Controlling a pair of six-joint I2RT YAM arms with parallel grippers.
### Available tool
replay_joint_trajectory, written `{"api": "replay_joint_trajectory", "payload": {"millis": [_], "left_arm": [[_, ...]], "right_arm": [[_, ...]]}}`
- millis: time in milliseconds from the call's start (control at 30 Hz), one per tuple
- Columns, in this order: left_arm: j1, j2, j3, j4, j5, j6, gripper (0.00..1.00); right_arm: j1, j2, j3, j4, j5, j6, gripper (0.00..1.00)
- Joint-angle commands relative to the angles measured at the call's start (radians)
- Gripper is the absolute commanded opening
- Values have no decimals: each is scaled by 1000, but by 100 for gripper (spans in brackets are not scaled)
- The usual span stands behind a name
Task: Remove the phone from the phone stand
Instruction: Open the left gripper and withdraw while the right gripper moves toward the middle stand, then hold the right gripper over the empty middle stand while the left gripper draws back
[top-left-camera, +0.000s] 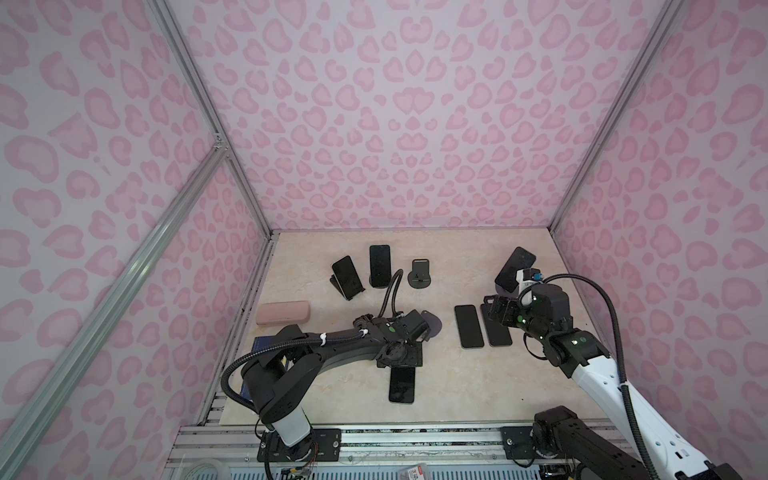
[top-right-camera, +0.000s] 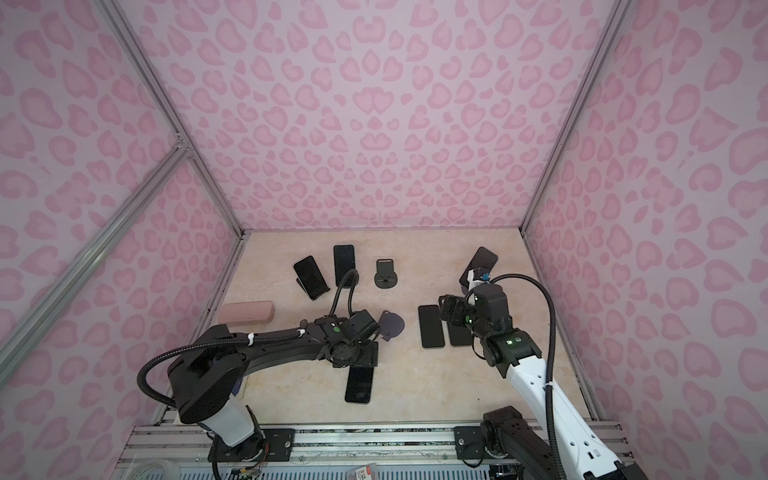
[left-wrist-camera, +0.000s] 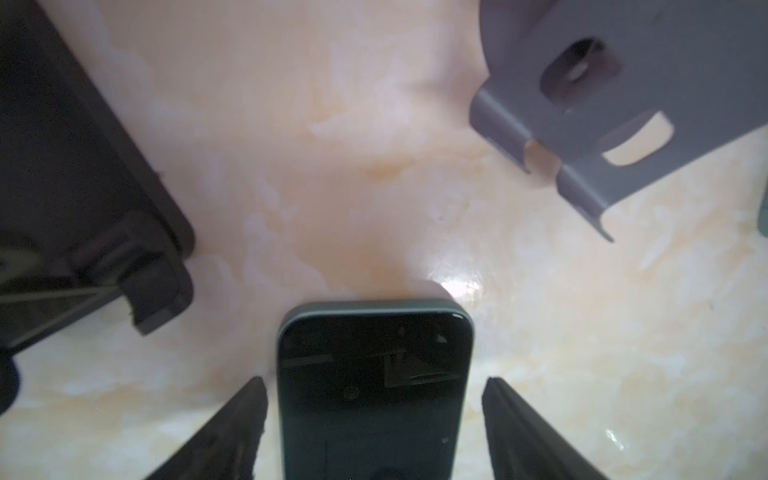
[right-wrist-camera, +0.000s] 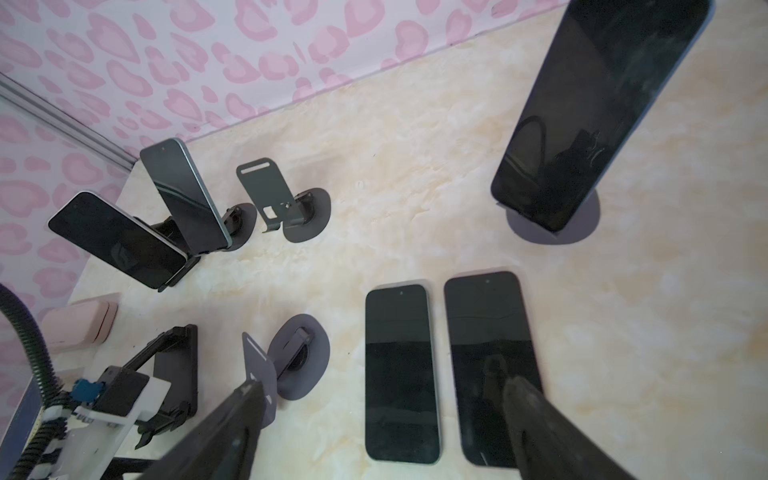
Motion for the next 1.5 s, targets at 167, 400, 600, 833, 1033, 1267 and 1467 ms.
{"api": "replay_joint_trajectory", "payload": {"millis": [167, 400, 600, 833, 1033, 1267, 1467], "left_arm": [[-1, -252, 60, -36, -47, 57, 89], [14, -575, 94, -61, -292, 211, 97], [98, -741, -7, -45, -296, 218, 99], [122, -856, -109, -20, -271, 206, 100], [129, -888, -138, -11, -259, 222, 99], [130, -898, -168, 20, -234, 239, 100], [130, -882, -158, 27, -249, 269, 100]], "right_arm": [[313, 120, 4, 56, 421, 251, 93], [497, 396, 150, 78, 596, 418, 96], [539, 682, 372, -16, 574, 539, 98], [570, 914, 585, -185, 646, 604, 99], [605, 1011, 628, -286, 702, 661, 99], [606, 1044, 626, -313, 733, 616, 95], [611, 997, 566, -254, 698, 546, 91]]}}
